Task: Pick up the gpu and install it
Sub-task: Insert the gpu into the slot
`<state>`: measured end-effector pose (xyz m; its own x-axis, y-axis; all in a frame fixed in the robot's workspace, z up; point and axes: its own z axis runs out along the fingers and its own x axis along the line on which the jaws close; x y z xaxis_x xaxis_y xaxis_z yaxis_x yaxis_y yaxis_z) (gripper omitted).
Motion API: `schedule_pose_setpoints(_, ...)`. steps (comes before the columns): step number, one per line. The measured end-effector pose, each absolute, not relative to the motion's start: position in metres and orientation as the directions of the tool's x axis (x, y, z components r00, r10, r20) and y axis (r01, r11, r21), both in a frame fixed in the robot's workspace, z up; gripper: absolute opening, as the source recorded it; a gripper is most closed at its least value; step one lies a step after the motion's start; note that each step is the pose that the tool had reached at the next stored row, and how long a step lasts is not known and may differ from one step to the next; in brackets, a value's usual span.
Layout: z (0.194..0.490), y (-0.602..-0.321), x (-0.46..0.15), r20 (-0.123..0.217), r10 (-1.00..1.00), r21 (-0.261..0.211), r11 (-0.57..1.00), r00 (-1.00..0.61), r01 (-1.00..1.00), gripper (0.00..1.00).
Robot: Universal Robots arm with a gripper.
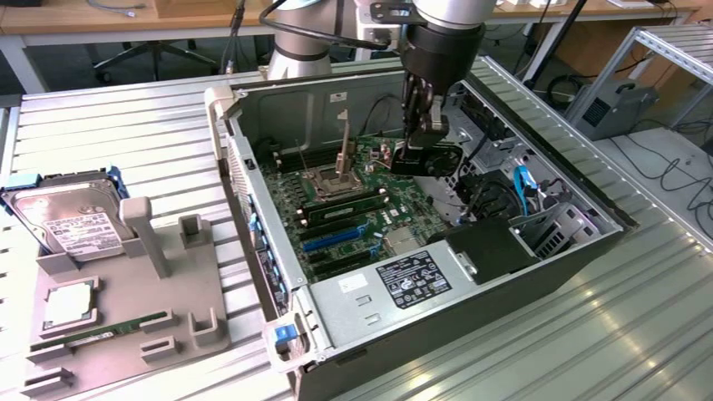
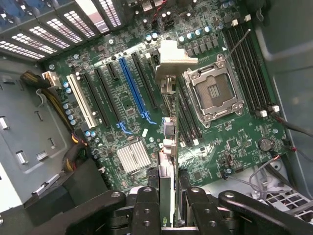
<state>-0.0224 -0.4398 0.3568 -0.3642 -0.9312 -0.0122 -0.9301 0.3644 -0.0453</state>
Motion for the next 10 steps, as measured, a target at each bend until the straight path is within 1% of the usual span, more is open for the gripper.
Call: schedule_pose_setpoints(10,0.3567,-0.4398,-0.0224,-0.012,-0.947,-0.045,0.322,-0.322,-0.946,0.26)
